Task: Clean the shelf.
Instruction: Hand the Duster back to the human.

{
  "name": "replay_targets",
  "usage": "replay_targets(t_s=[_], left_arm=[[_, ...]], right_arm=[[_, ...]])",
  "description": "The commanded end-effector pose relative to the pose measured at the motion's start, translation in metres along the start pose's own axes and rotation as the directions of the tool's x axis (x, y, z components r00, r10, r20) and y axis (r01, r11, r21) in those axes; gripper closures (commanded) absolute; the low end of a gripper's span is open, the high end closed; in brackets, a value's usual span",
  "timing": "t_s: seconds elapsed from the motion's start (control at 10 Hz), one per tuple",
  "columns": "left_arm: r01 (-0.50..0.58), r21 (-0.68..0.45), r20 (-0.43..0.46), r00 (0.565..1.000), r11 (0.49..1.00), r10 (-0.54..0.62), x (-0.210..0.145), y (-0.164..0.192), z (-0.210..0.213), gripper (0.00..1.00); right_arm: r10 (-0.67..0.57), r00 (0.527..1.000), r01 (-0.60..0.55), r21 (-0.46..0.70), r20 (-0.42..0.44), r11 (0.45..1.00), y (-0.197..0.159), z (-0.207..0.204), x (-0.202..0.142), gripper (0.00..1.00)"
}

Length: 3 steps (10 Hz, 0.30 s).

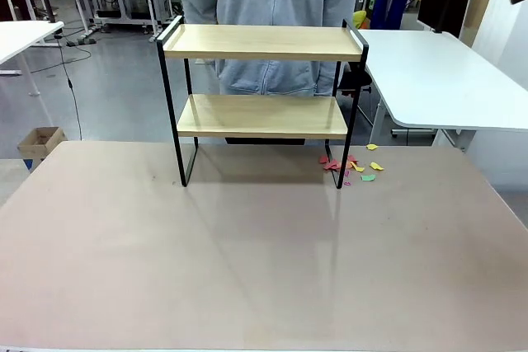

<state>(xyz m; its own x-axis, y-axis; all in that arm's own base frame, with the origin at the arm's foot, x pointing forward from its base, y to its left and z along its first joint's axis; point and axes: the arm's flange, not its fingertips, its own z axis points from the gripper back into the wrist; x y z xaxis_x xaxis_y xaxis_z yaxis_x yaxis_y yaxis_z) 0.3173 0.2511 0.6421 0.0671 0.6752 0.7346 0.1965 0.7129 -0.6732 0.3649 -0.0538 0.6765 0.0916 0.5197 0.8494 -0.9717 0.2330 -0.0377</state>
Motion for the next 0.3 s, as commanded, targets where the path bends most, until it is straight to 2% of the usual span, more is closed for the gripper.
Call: replay_targets(t_s=[0.0,0.2], left_arm=[[-0.004,0.009,0.008,1.000,1.000,0.004,-0.0005,-0.0008,-0.0007,0.00],[-0.004,0.009,0.008,1.000,1.000,0.004,-0.0005,-0.0008,-0.0007,0.00]], right_arm=[[0.000,1.000,0.000,0.001,0.006,1.000,0.0005,0.0014,0.0027,0.00],[0.000,1.000,0.000,0.001,0.006,1.000,0.0005,0.0014,0.0027,0.00]])
